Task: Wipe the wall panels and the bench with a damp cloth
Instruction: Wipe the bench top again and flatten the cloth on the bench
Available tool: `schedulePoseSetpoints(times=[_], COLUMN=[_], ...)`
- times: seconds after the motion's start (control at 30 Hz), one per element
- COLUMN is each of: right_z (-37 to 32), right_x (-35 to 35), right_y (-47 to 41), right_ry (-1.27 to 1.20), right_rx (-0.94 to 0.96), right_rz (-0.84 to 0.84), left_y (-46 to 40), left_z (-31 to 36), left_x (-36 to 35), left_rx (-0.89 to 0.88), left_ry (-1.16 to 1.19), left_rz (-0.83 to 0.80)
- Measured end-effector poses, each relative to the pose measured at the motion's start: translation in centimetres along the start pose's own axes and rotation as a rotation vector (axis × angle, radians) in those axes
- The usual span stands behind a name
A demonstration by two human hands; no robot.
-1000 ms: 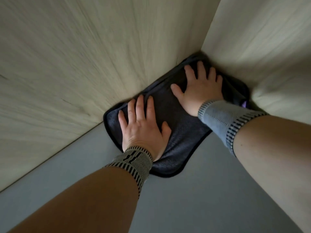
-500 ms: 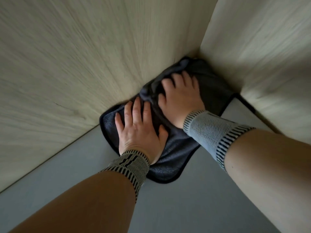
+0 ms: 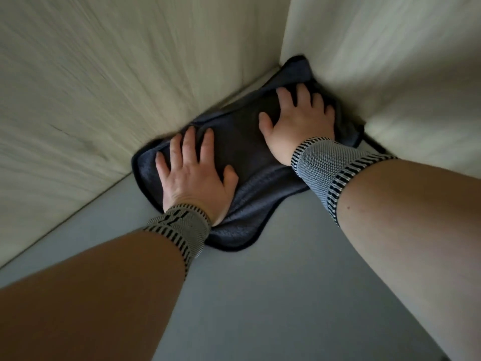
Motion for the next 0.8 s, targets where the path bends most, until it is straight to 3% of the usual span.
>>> schedulePoseSetpoints(times=[0.13, 0.53, 0.8], right_z=[3.6, 15.2, 20.0], right_x=[-0.2, -0.8, -2.2], right_y=[3.8, 15.6, 22.6], right_ry=[0.003, 0.0, -0.175], right_rx=[-0.063, -0.198, -0.561], right_rz=[-0.004, -0.013, -0.005], left_y=[0.5, 10.6, 16.7], left_z=[1.0, 12.3, 15.2], left_x=[0.2, -3.4, -5.5], left_rx=[-0.054, -0.21, -0.335], left_ry=[-0.055, -0.034, -0.041], left_rz=[-0.06, -0.174, -0.18])
Point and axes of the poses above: each hand's wrist, its own y-axis away from the middle knuckle, its own x-axis out of the back of the hand, z = x × y, the point moved 9 cm from there along -y, towards the middle knuckle, and after that the axes turned 8 degrees about -z, right-handed, at the moved point
